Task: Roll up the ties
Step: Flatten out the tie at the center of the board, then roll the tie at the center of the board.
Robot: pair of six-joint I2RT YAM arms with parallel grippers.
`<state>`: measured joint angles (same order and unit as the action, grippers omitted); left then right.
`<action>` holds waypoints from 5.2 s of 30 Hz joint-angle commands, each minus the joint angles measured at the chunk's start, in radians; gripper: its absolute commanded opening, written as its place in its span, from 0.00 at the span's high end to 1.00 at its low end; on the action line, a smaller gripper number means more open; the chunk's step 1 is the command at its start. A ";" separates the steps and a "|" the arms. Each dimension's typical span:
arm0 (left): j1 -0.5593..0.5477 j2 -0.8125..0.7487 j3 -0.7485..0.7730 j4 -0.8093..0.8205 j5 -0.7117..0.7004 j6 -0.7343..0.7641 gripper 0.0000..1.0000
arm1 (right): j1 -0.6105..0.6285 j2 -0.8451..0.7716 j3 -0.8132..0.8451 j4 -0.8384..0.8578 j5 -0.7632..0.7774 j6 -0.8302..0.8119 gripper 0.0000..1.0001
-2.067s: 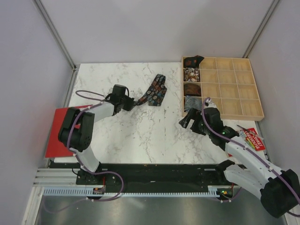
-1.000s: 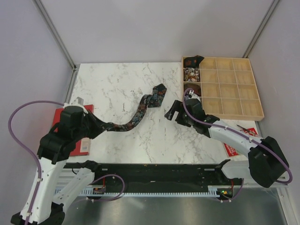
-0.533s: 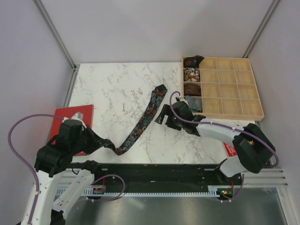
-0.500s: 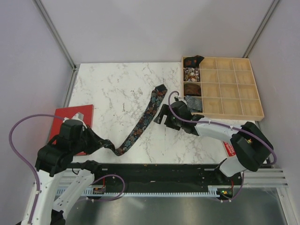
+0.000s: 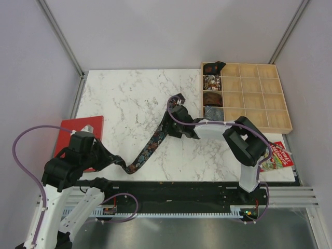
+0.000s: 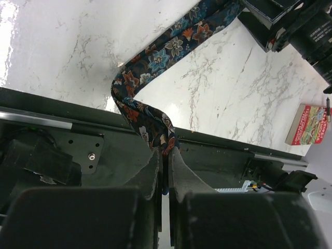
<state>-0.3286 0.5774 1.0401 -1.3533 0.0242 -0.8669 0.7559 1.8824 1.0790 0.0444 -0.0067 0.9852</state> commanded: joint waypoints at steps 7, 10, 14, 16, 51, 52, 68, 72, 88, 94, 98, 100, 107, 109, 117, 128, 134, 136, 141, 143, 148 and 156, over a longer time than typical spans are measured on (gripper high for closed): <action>0.002 0.056 0.002 0.013 -0.092 0.055 0.98 | 0.005 0.201 0.153 -0.041 0.037 0.029 0.68; 0.002 0.085 -0.011 0.043 -0.099 0.065 0.98 | -0.003 0.254 0.208 -0.041 0.027 0.030 0.74; 0.002 0.134 -0.015 0.104 -0.130 0.077 0.98 | -0.027 0.328 0.301 -0.041 0.028 0.046 0.75; 0.003 0.160 -0.011 0.124 -0.144 0.091 0.98 | -0.053 0.349 0.332 -0.041 0.031 0.058 0.75; 0.025 0.400 -0.141 0.272 -0.099 0.109 0.98 | -0.026 -0.012 0.066 0.091 -0.183 -0.016 0.51; 0.025 0.407 -0.141 0.273 -0.096 0.109 0.98 | -0.014 -0.011 0.050 0.127 -0.203 0.013 0.55; 0.023 0.539 -0.098 0.318 -0.056 0.141 0.98 | 0.168 0.219 0.239 0.209 -0.279 0.096 0.70; 0.023 0.585 -0.074 0.333 -0.047 0.149 0.98 | 0.186 0.267 0.256 0.201 -0.280 0.084 0.71; 0.022 0.788 0.064 0.399 -0.009 0.160 0.98 | 0.206 0.270 0.151 0.264 -0.279 0.122 0.72; 0.017 0.871 0.112 0.410 -0.013 0.170 0.98 | 0.210 0.259 0.118 0.275 -0.276 0.136 0.73; 0.011 0.923 0.127 0.410 -0.021 0.174 0.98 | 0.200 0.224 0.133 0.209 -0.247 0.086 0.68; 0.010 0.938 0.135 0.408 -0.021 0.177 0.98 | 0.183 0.210 0.162 0.140 -0.222 0.049 0.62; 0.002 0.995 0.173 0.408 -0.021 0.178 0.98 | 0.111 0.104 0.180 -0.023 -0.168 -0.028 0.47; -0.003 1.009 0.182 0.408 -0.021 0.178 0.98 | 0.093 0.084 0.167 -0.038 -0.171 -0.037 0.44; -0.038 1.029 0.238 0.405 -0.021 0.167 0.98 | 0.039 -0.017 0.093 -0.089 -0.159 -0.072 0.39; -0.104 1.153 0.322 0.413 -0.070 0.128 0.98 | 0.006 -0.180 -0.054 -0.087 -0.168 -0.145 0.36; -0.124 1.223 0.365 0.425 -0.095 0.112 0.98 | 0.011 -0.189 -0.128 -0.006 -0.222 -0.151 0.33; -0.125 1.236 0.371 0.428 -0.109 0.105 0.98 | 0.020 -0.184 -0.131 -0.003 -0.226 -0.157 0.31; -0.125 1.283 0.383 0.441 -0.118 0.086 0.98 | 0.030 -0.175 -0.148 0.012 -0.230 -0.152 0.31; -0.125 1.294 0.382 0.441 -0.128 0.074 0.98 | 0.034 -0.175 -0.151 0.017 -0.231 -0.149 0.31; -0.128 1.293 0.385 0.462 -0.104 0.062 0.83 | 0.037 -0.172 -0.152 0.023 -0.230 -0.152 0.30; -0.150 1.213 0.394 0.468 -0.092 0.097 0.46 | 0.056 -0.154 -0.151 0.043 -0.234 -0.134 0.25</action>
<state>-0.4648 1.8668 1.3964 -0.9058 -0.0689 -0.7792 0.7952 1.7164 0.9295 0.0422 -0.2306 0.8478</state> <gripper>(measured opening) 0.502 0.734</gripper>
